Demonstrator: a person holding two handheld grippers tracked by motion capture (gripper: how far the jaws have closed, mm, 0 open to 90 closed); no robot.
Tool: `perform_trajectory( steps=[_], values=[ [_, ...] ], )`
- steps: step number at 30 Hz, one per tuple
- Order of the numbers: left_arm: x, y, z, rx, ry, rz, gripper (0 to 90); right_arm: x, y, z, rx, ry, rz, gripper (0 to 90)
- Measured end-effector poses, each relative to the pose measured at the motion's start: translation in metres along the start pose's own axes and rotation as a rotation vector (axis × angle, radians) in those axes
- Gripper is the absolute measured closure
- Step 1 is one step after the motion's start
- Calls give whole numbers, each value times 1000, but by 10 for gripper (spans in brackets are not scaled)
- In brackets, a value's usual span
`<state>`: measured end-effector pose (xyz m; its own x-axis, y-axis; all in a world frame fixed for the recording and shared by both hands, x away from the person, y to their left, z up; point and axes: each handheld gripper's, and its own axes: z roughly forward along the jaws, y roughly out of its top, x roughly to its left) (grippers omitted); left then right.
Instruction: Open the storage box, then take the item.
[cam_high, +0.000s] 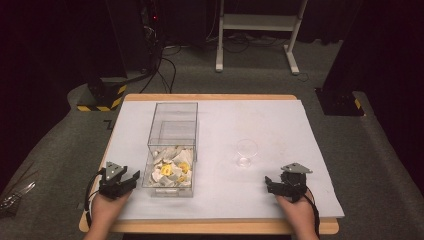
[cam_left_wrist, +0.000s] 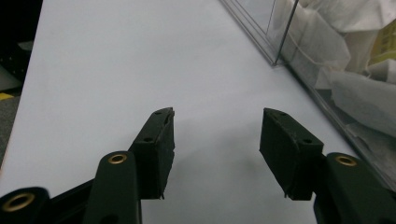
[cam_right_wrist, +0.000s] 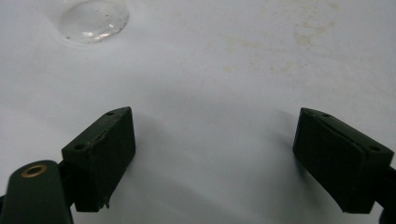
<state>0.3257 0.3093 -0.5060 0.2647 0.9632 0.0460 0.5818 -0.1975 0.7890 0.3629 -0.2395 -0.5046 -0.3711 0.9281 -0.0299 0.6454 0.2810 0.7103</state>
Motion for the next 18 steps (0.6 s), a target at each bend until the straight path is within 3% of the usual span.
perform_trajectory(
  steps=[3, 6, 11, 18],
  values=[
    [-1, 1, 4, 43, 0, 10, 429, 1, 0, -1, -5, -8, -13, 129],
    [2, 1, 5, 47, -19, -21, 423, 5, 1, -2, -26, -14, -40, 126],
    [2, 1, 5, 47, -22, -28, 418, 9, 5, -8, -55, 21, -38, 126],
    [2, 1, 5, 47, -25, -29, 414, 26, 22, -21, -84, 71, -76, 129]
  ],
)
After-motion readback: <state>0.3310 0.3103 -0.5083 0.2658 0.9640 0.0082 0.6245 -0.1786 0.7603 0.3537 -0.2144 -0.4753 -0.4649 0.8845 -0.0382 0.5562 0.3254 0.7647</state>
